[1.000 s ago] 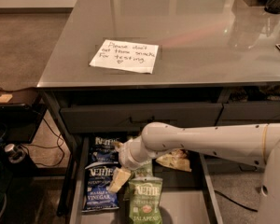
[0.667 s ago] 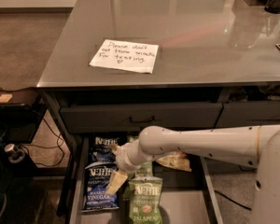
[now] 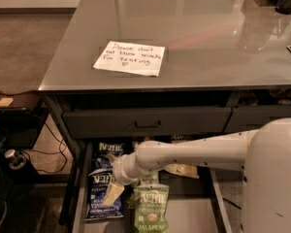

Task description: Pick blue chip bag from middle drawer and place on counter

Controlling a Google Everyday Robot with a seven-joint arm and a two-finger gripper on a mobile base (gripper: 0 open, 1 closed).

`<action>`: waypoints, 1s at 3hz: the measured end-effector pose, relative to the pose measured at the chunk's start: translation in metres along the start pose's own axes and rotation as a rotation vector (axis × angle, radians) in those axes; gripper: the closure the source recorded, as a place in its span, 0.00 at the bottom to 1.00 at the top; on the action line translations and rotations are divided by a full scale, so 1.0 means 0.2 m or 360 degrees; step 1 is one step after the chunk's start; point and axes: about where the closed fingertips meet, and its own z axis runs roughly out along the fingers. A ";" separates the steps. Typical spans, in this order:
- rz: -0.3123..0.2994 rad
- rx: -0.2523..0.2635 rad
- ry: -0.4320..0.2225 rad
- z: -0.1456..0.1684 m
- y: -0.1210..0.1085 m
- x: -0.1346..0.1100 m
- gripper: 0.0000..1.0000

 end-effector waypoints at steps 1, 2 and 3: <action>-0.0021 0.0034 0.0072 0.09 0.00 0.03 0.00; -0.0025 0.0047 0.0137 0.18 0.00 0.07 0.00; -0.0025 0.0045 0.0160 0.24 0.01 0.12 0.00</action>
Offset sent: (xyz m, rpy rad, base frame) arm 0.0030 0.0204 -0.0541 -0.1349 -0.0476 -0.0296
